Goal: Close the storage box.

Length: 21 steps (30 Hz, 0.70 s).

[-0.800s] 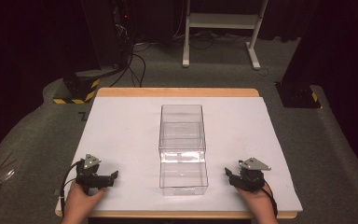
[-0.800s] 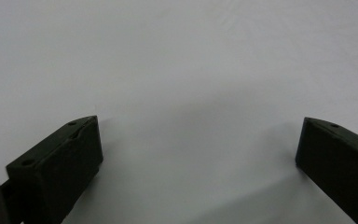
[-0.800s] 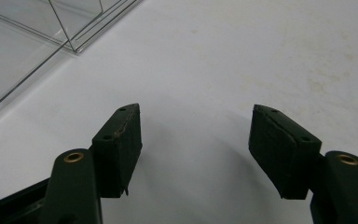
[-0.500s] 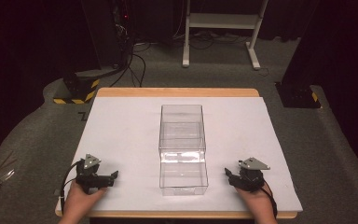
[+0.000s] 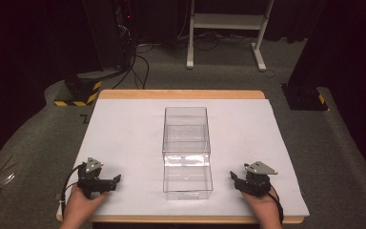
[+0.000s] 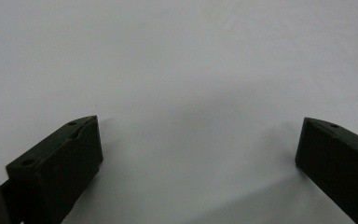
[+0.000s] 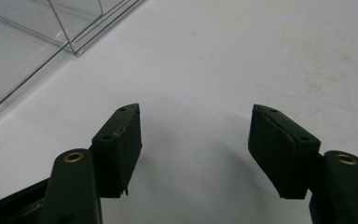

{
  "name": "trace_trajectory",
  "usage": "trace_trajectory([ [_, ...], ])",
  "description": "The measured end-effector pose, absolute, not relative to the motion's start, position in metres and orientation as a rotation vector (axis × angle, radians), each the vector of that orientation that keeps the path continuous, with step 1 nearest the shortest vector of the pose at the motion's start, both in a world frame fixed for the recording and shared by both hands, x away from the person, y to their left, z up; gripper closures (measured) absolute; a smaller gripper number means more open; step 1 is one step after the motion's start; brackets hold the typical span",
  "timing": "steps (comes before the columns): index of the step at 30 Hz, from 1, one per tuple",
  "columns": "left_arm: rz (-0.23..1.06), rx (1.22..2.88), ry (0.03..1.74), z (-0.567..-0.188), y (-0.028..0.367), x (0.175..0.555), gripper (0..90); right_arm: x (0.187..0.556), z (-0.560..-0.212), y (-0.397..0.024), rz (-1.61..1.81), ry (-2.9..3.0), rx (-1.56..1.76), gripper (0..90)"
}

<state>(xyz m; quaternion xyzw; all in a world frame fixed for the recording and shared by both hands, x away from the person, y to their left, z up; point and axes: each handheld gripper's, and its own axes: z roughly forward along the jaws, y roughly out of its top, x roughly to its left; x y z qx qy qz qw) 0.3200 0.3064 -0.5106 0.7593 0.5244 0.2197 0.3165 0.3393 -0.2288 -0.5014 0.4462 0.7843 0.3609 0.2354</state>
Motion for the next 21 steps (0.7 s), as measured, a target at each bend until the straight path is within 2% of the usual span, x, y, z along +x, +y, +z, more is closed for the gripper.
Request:
trace_trajectory([
  [21,0.578,1.999,1.381,-0.511,0.306,0.320,0.6,0.335,-0.491,-0.234,1.055,2.122,1.211,33.9],
])
